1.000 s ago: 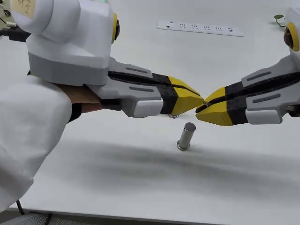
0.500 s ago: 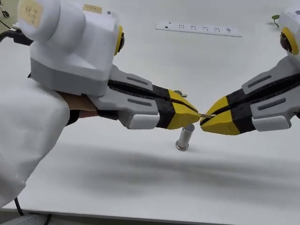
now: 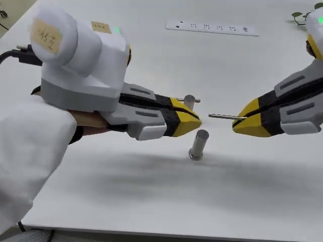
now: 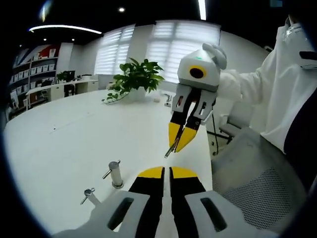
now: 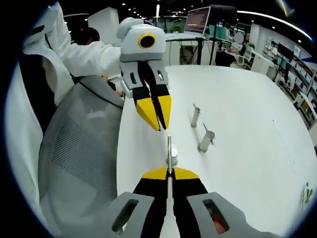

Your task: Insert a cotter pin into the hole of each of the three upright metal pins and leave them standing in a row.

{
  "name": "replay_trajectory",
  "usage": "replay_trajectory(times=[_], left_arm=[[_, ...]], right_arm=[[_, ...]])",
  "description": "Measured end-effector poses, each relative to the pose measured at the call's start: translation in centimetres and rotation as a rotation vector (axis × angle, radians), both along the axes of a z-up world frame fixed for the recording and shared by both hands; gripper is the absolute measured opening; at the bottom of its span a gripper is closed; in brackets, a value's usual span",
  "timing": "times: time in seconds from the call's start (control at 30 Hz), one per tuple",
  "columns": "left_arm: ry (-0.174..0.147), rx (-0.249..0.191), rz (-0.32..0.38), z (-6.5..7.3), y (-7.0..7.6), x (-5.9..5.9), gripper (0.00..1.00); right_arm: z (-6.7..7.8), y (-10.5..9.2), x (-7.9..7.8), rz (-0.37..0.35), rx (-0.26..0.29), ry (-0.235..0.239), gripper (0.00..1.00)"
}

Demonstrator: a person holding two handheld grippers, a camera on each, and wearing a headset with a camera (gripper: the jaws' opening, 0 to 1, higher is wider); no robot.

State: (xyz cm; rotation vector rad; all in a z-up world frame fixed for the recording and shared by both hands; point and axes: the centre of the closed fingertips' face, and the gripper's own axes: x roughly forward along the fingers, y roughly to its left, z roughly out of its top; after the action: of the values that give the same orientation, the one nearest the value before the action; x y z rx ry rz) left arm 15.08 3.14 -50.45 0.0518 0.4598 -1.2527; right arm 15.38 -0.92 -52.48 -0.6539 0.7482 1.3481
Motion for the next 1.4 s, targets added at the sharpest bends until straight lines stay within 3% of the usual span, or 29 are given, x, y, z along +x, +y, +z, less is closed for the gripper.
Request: replay_trajectory(times=[0.13, 0.43, 0.77, 0.9, 1.2, 1.4], left_arm=[[-0.001, 0.029, 0.017, -1.1, -0.1, 0.4, 0.11], [0.018, 0.079, -0.008, -2.9, -0.5, 0.7, 0.08], [0.009, 0.137, -0.034, -4.3, -0.8, 1.3, 0.11], [0.016, 0.138, -0.049, -4.5, -0.9, 1.1, 0.11], [-0.034, 0.189, -0.083, -5.2, -1.3, 1.2, 0.11], [-0.04, 0.198, -0.106, -5.3, -1.2, 1.3, 0.11]], right_arm=[[-1.0, -0.4, -0.4, -0.018, -0.004, 0.009, 0.0], [-3.5, -1.1, -0.8, -0.032, -0.038, 0.019, 0.0], [-4.4, -1.2, -0.5, -0.044, -0.033, 0.038, 0.0], [-4.7, -1.1, -0.6, -0.04, -0.031, 0.047, 0.0], [-5.0, -0.8, -0.7, -0.027, -0.032, 0.053, 0.0], [-4.9, -0.8, -0.3, -0.026, -0.026, 0.051, 0.0]])
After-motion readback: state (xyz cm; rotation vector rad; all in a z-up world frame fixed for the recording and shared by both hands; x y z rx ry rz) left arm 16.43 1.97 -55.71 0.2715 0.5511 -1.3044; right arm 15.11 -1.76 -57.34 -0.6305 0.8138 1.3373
